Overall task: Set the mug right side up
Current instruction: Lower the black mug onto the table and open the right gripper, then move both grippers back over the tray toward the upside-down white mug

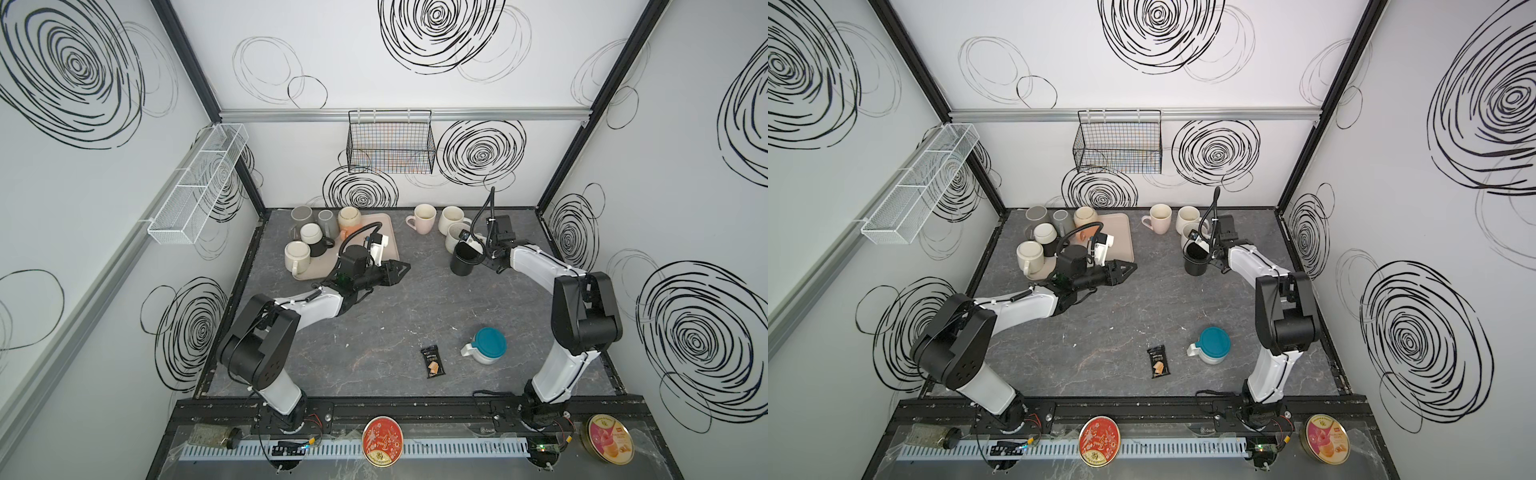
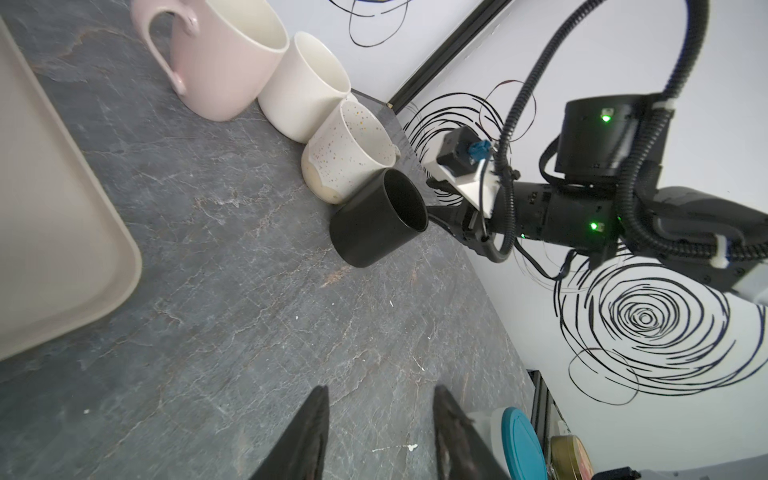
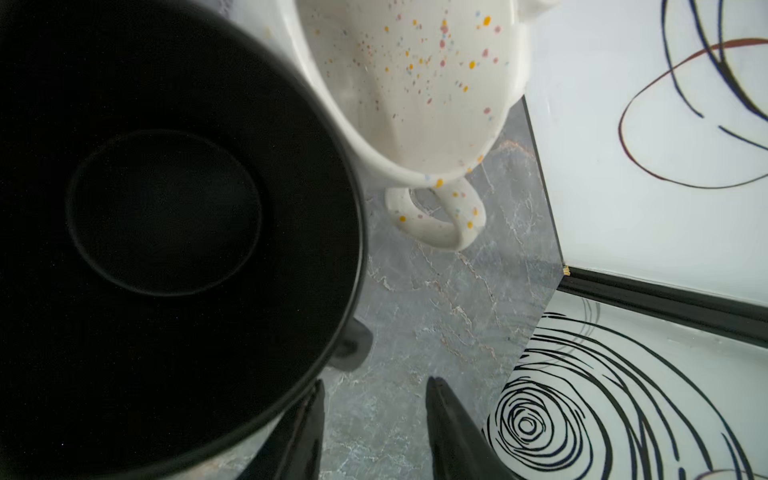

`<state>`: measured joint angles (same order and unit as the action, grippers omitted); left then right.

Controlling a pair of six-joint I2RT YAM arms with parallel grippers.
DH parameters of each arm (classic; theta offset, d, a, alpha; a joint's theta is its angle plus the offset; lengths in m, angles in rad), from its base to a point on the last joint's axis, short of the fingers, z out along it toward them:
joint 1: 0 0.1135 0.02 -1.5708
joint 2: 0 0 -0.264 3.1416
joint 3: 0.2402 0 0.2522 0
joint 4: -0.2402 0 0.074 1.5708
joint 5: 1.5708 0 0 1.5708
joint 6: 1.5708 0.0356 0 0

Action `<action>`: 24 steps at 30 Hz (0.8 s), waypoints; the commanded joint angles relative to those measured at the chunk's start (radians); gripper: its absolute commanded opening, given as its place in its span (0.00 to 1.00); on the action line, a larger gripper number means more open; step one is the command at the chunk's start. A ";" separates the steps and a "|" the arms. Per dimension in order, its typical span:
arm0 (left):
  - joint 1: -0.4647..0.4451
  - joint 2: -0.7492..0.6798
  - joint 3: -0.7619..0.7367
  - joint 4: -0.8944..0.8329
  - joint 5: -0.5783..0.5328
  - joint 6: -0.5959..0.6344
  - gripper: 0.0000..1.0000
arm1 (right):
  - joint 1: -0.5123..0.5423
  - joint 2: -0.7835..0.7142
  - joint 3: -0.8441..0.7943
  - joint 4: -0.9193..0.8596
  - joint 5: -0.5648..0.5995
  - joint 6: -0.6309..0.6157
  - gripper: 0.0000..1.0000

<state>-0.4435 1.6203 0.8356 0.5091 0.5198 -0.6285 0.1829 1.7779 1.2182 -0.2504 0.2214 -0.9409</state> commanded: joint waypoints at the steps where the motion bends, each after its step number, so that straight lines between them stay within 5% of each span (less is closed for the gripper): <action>1: 0.043 -0.067 0.052 -0.118 -0.047 0.092 0.47 | 0.005 -0.081 -0.037 -0.007 -0.015 0.045 0.45; 8: 0.175 -0.163 0.131 -0.447 -0.215 0.280 0.51 | 0.049 -0.220 -0.058 0.018 -0.103 0.105 0.46; 17: 0.347 -0.265 0.241 -0.768 -0.588 0.434 0.62 | 0.277 -0.221 -0.022 0.140 -0.127 0.227 0.50; 24: 0.483 -0.224 0.247 -0.823 -0.652 0.482 0.70 | 0.468 -0.117 0.034 0.280 -0.220 0.471 0.57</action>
<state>-0.0044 1.3712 1.0641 -0.2600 -0.0731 -0.1982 0.6079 1.6196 1.2026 -0.0528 0.0628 -0.6117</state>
